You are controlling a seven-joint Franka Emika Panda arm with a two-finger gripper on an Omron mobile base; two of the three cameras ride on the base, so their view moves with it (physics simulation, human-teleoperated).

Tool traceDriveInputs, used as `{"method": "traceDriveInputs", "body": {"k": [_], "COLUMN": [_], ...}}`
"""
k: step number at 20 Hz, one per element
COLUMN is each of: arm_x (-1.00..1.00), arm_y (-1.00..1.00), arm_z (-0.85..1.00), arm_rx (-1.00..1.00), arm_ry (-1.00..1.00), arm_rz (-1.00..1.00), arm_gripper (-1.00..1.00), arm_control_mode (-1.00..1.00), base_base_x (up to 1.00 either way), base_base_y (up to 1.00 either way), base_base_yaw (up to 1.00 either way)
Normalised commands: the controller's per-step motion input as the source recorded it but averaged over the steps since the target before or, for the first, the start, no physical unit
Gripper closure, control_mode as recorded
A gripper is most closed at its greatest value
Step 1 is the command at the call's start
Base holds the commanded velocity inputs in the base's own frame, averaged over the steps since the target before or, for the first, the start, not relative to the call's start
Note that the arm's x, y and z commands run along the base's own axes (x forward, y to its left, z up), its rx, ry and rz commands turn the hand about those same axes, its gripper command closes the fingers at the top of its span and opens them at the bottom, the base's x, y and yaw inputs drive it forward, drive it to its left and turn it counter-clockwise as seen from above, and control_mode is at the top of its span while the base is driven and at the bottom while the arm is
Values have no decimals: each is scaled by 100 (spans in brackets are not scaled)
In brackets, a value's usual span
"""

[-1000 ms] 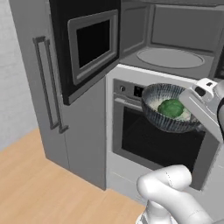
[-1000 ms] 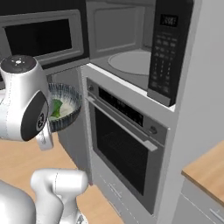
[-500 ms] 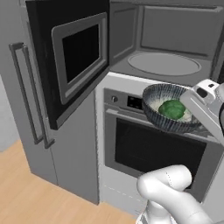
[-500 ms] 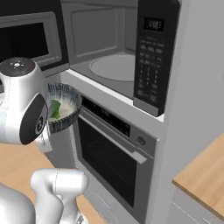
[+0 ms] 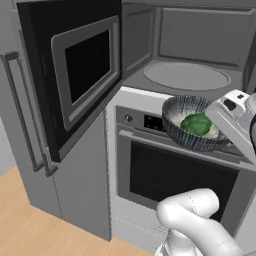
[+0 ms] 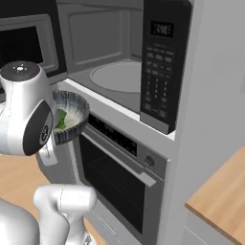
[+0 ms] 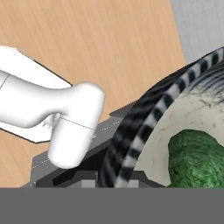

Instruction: Pick the broccoli from the sink and place it in the bowl. Then pick the bowl and place it in the microwave. Then close the microwave door and press the start button.

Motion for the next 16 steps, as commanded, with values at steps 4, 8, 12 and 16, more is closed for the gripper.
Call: {"method": "traceDriveInputs", "body": {"k": [4, 8, 12, 16], "arm_x": [0, 0, 0, 0], "arm_y": [0, 0, 0, 0], "arm_z": [0, 0, 0, 0], "arm_rx": [0, 0, 0, 0], "arm_ry": [0, 0, 0, 0], "arm_rz": [0, 0, 0, 0], "arm_gripper": [100, 100, 100, 100], "arm_control_mode": [100, 100, 100, 100], "base_base_x": [49, 70, 50, 35], "base_base_y": [24, 14, -3, -19], "base_base_yaw": [-2, 0, 0, 8]}}
